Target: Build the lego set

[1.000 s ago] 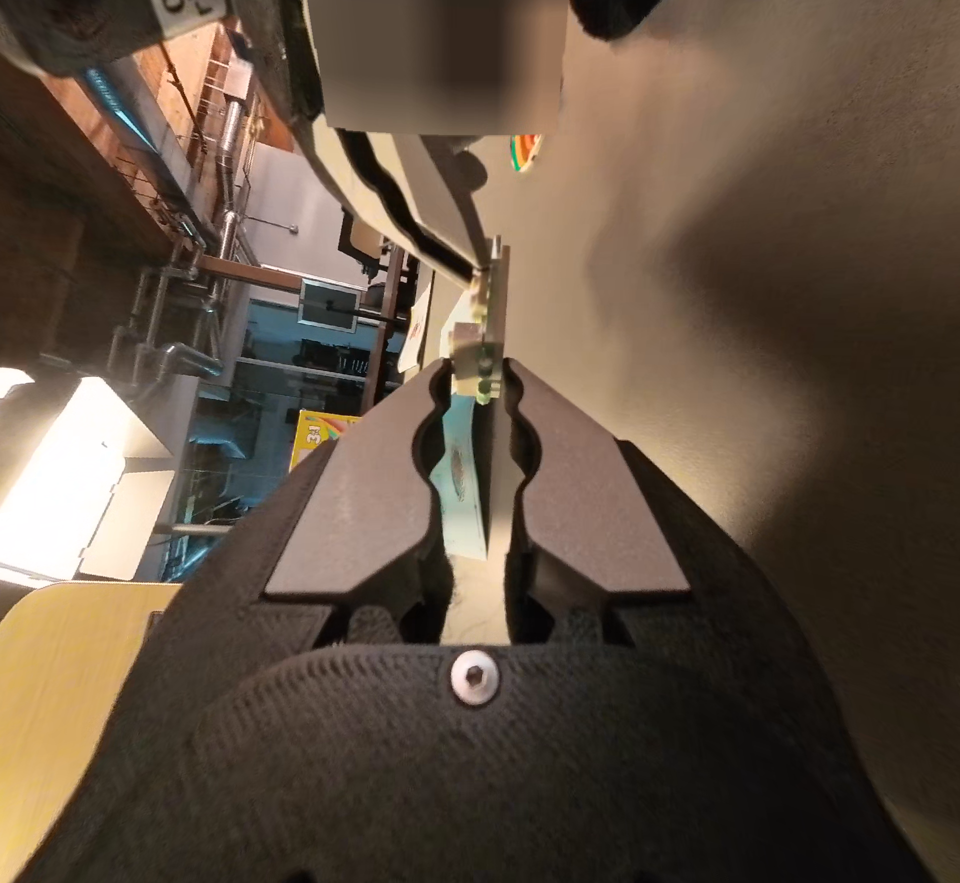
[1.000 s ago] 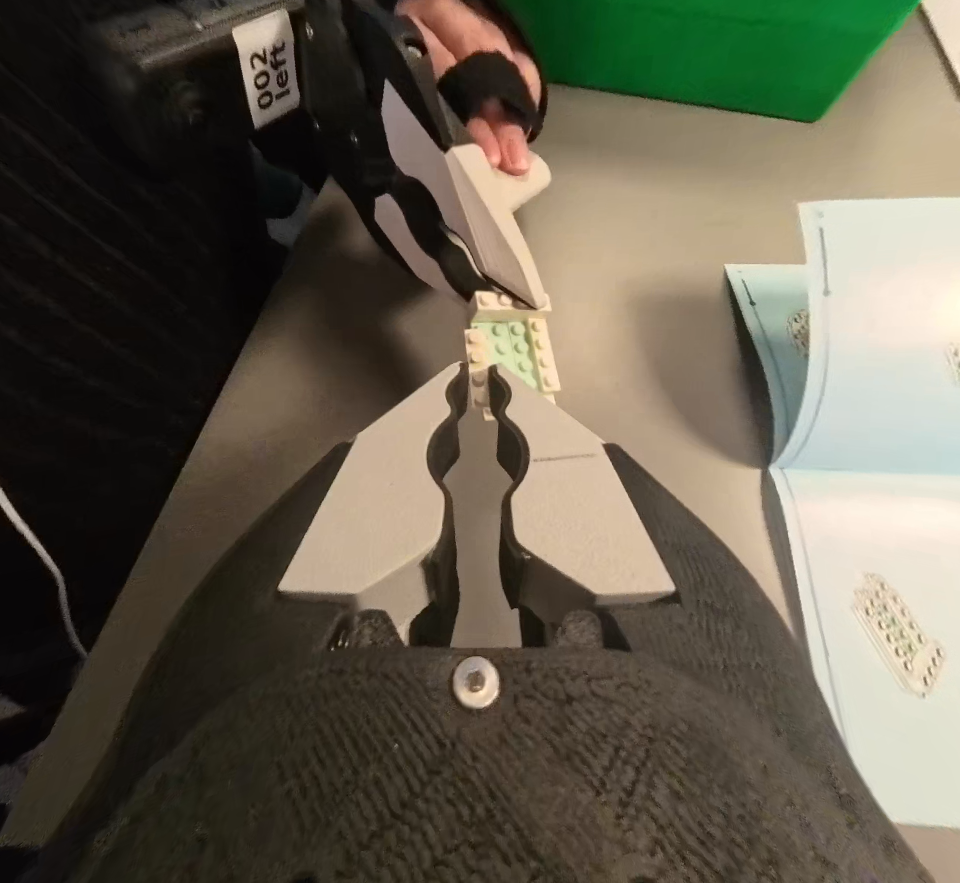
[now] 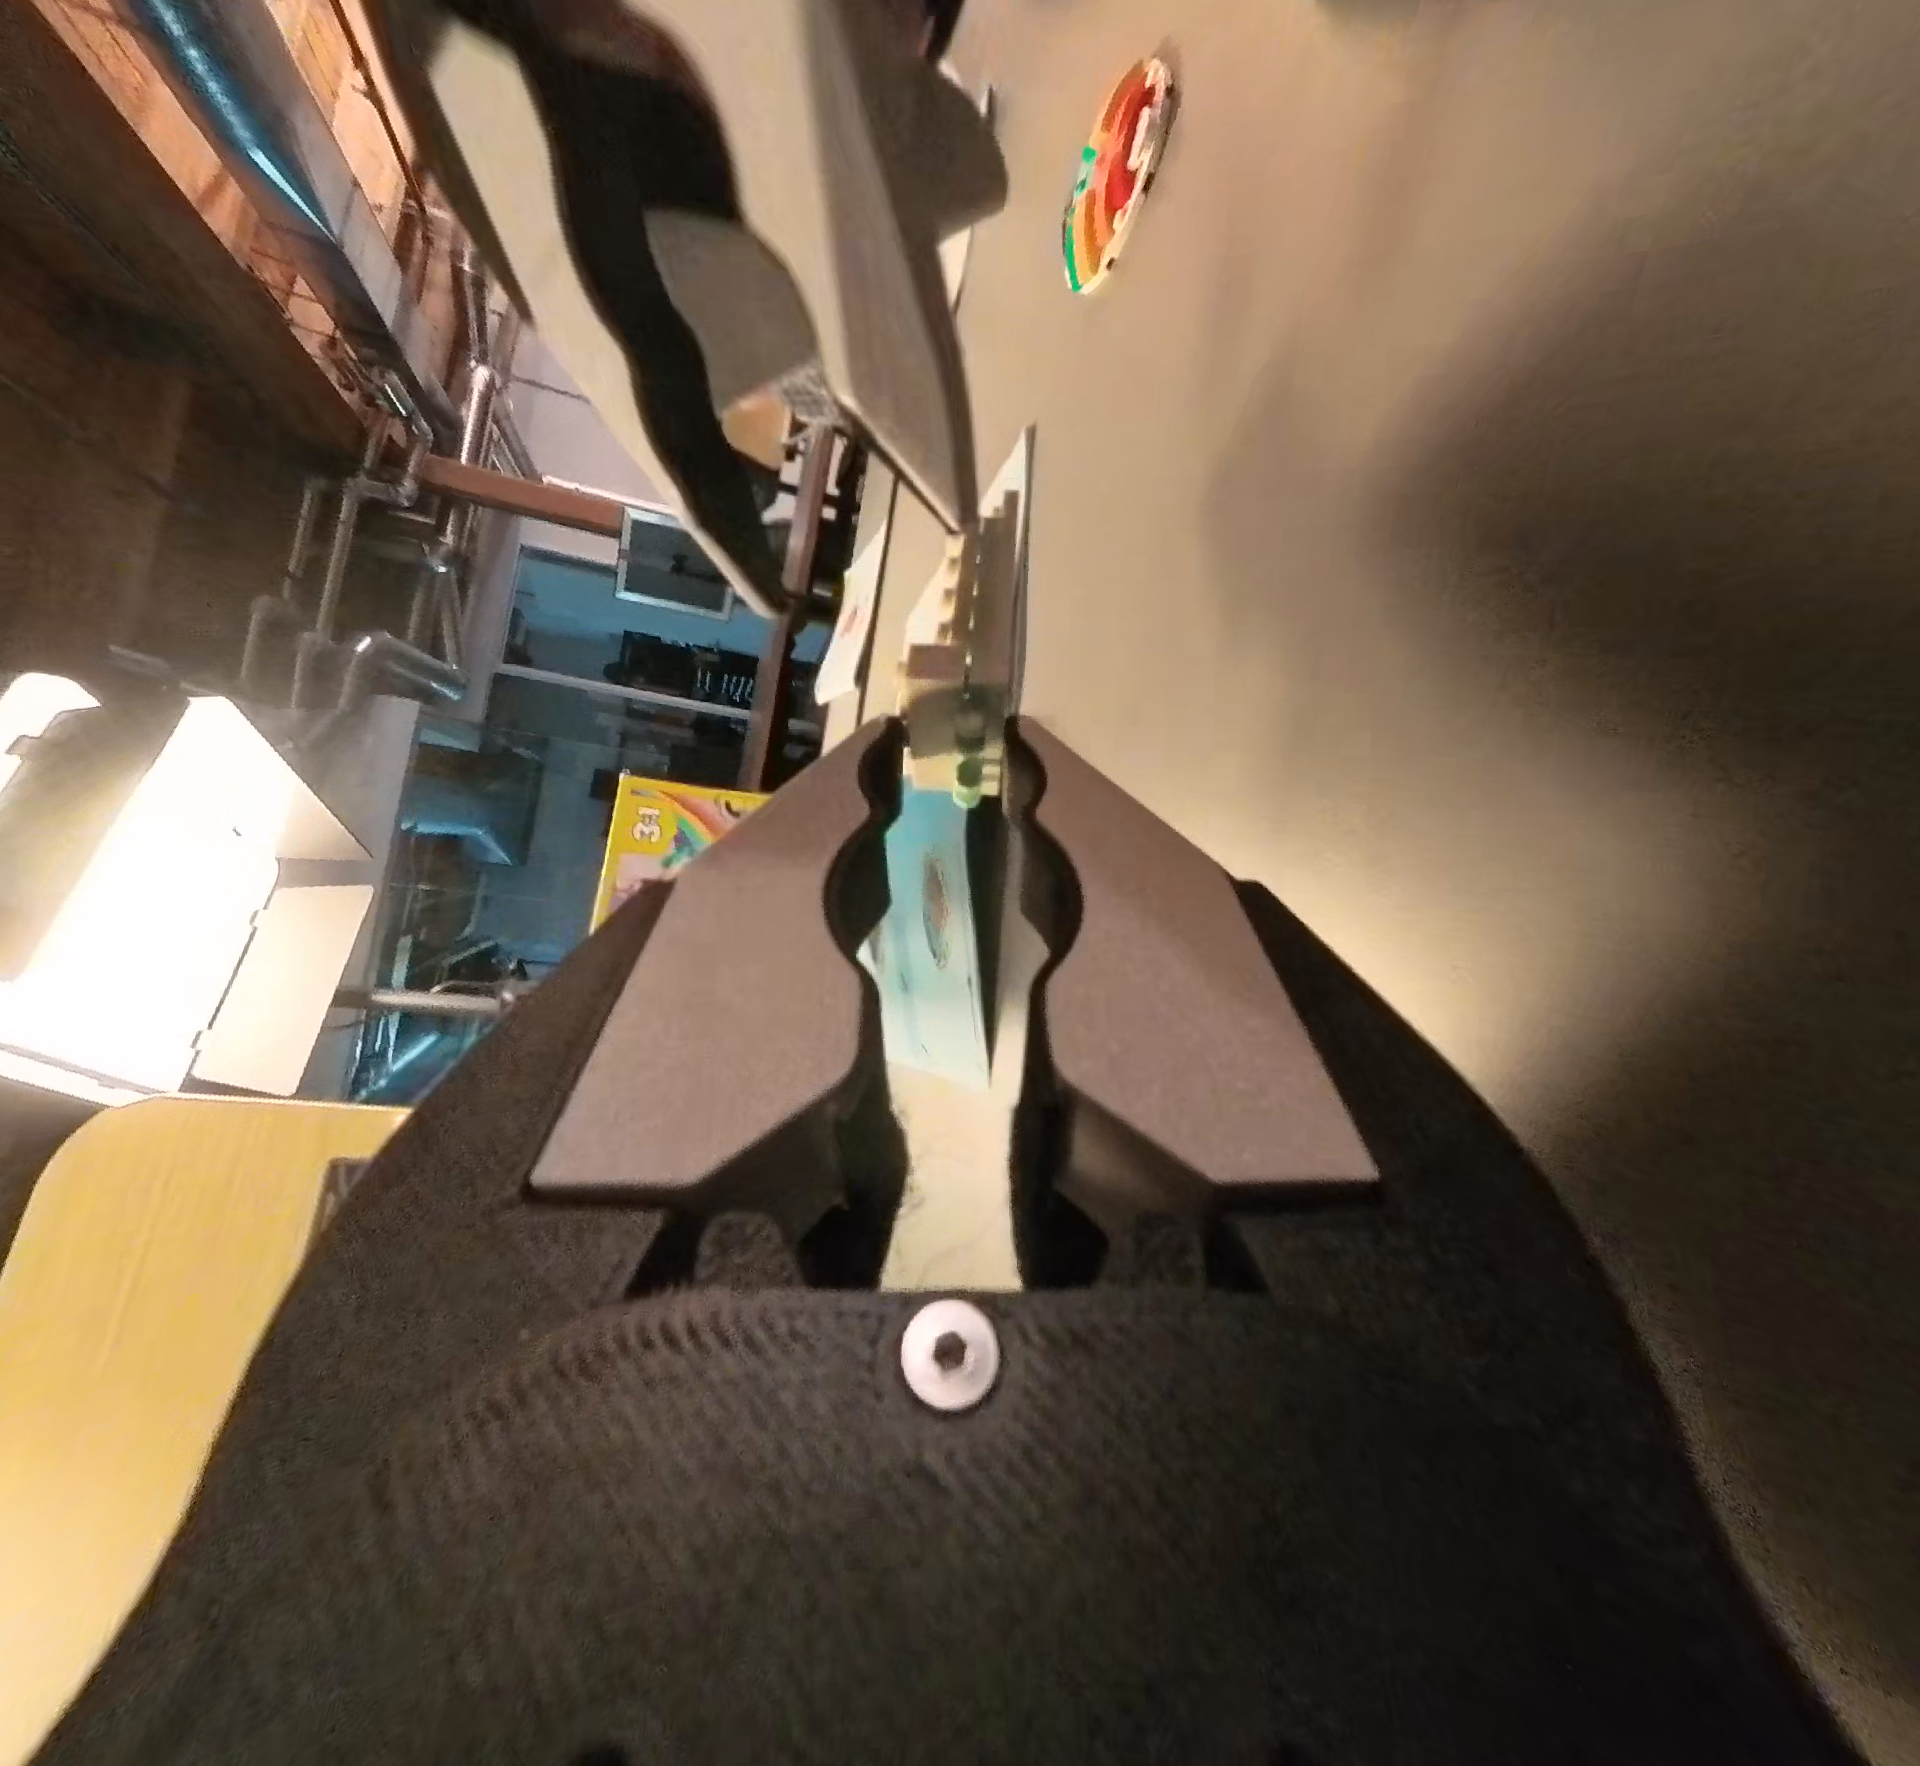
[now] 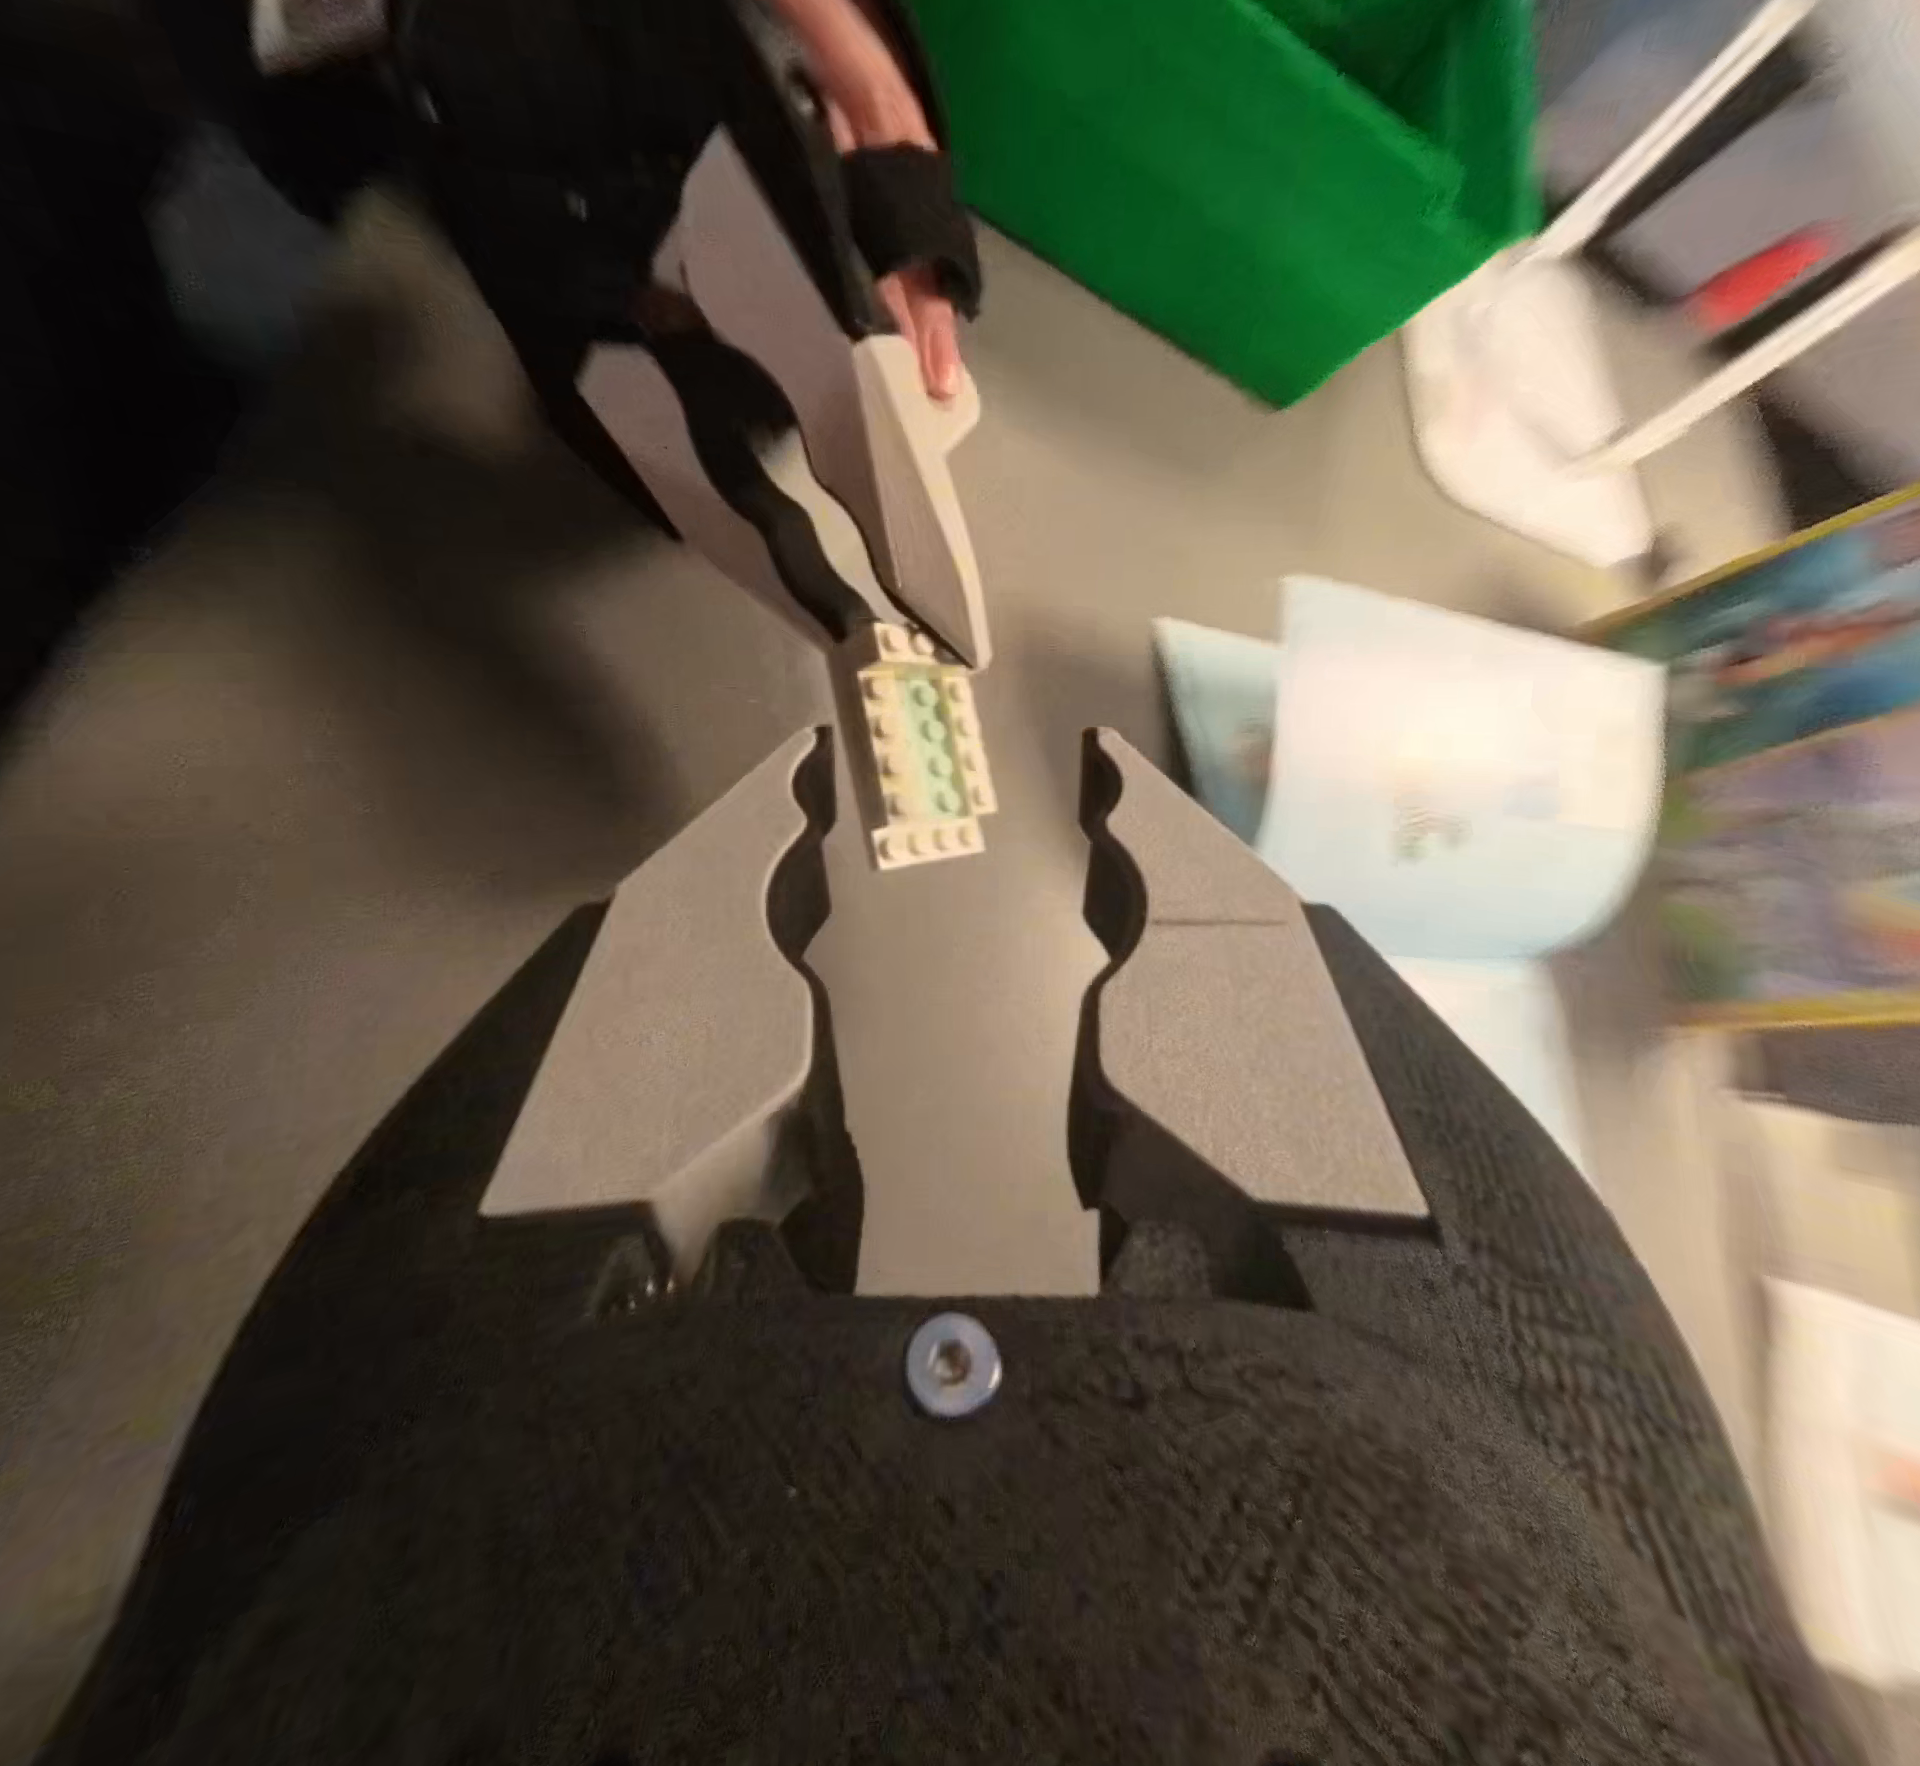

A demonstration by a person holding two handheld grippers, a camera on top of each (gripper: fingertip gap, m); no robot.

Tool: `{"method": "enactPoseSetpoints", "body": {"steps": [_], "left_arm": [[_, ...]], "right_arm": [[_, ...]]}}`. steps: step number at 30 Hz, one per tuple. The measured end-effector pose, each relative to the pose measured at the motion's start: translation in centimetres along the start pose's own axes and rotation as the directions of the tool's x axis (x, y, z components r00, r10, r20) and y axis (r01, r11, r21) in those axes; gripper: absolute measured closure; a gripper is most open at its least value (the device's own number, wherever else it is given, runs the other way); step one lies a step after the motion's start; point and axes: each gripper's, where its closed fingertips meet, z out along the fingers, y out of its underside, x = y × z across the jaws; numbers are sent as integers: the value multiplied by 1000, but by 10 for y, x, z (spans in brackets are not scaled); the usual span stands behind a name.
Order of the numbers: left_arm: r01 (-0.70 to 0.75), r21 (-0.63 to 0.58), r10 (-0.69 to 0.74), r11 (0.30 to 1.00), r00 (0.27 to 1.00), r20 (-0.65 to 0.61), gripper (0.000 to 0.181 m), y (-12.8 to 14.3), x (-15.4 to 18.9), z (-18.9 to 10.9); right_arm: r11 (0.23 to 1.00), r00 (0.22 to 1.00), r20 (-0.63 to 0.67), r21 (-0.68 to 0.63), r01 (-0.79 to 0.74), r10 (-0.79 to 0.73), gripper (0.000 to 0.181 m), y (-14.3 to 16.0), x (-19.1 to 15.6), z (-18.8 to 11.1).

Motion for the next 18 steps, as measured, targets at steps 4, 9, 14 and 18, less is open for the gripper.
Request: {"method": "enactPoseSetpoints", "body": {"steps": [4, 9, 14, 18], "left_arm": [[52, -37, -52, 998, 999, -7, 163, 7, -1, 3], [101, -55, -102, 993, 995, -5, 163, 10, -4, 4], [128, -46, -128, 991, 992, -4, 163, 7, -5, 4], [157, -45, -157, 987, 987, -12, 163, 6, -5, 3]], "right_arm": [[896, 855, -273, -193, 400, -440, 136, 4, -3, 7], [757, 668, -361, -387, 527, -650, 139, 15, -7, 22], [750, 627, -414, -421, 511, -660, 157, 12, 1, 27], [764, 637, -424, -412, 497, -644, 168, 9, 5, 26]]}}
